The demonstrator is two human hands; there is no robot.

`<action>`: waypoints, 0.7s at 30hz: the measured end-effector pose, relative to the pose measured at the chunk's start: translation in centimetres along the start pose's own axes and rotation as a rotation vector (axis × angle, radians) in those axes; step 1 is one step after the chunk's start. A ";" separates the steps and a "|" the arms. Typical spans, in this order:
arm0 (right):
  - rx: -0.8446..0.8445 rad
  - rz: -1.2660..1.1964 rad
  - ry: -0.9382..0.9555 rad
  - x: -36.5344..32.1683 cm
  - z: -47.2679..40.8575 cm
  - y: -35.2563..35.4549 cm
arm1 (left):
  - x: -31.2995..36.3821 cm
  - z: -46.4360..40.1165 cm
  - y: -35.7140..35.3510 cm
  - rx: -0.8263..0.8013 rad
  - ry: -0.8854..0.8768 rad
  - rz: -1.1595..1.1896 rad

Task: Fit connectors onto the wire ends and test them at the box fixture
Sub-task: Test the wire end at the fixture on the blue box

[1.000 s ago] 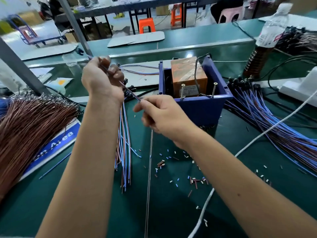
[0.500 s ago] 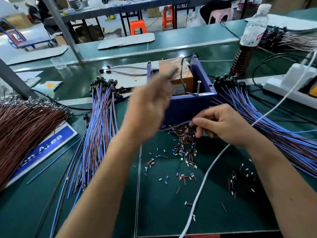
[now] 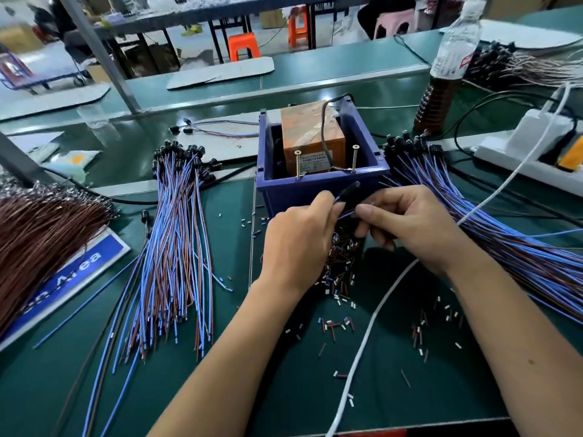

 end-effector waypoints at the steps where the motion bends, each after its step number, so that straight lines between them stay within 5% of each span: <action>1: -0.002 -0.002 -0.003 0.1 0.0 -0.1 | -0.2 0.1 -0.2 0.004 0.018 0.007; 10: 0.018 0.008 0.040 0.3 0.1 -1.0 | -1.3 0.7 -1.7 -0.049 0.105 0.406; 21: 0.214 -0.166 0.054 0.2 -0.1 -0.1 | -1.9 0.7 -1.4 -0.062 0.255 0.592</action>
Point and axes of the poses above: each hand's wrist, its own z-axis away from the middle knuckle, its own y-axis out of the back of the hand, x = y × z, the point moved 2 cm from there along -z, towards the middle knuckle, and after that the axes turned 4 degrees about -z, right-handed, at the moved point
